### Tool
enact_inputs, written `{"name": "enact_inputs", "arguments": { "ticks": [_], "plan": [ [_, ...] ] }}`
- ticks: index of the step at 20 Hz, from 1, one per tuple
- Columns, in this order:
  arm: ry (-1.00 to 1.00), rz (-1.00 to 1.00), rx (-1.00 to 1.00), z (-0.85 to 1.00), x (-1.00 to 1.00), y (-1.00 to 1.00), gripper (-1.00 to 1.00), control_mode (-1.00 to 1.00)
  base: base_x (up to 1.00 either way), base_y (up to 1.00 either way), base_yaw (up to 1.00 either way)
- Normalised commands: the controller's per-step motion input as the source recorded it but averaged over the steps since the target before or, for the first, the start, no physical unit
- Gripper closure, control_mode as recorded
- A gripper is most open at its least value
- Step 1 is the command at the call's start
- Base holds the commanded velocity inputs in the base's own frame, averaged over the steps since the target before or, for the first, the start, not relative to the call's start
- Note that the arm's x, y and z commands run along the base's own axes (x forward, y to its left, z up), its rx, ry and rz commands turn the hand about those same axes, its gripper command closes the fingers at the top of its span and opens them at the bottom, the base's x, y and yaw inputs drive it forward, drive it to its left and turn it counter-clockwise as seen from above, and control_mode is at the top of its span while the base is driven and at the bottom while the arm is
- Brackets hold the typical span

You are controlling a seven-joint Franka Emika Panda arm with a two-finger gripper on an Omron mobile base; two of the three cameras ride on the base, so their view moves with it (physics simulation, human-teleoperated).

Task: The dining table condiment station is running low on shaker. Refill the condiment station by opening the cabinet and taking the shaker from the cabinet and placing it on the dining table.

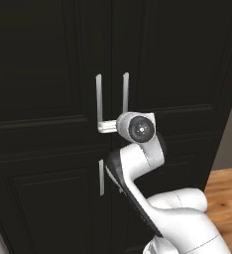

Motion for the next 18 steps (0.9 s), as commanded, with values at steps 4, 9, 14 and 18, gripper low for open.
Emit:
{"name": "enact_inputs", "arguments": {
  "ticks": [4,9,14,18],
  "plan": [
    [-0.29,0.00,-0.15,0.26,0.00,0.00,-1.00,-1.00,0.00,0.00,0.00],
    [-0.29,0.00,-0.08,0.18,0.01,0.00,-1.00,-1.00,0.00,0.00,0.00],
    [-0.39,0.00,-0.04,0.07,0.04,0.00,-1.00,-1.00,0.00,0.00,0.00],
    [-0.39,0.00,-0.01,0.10,0.00,-0.04,-1.00,-1.00,0.00,0.00,0.00]
  ]
}}
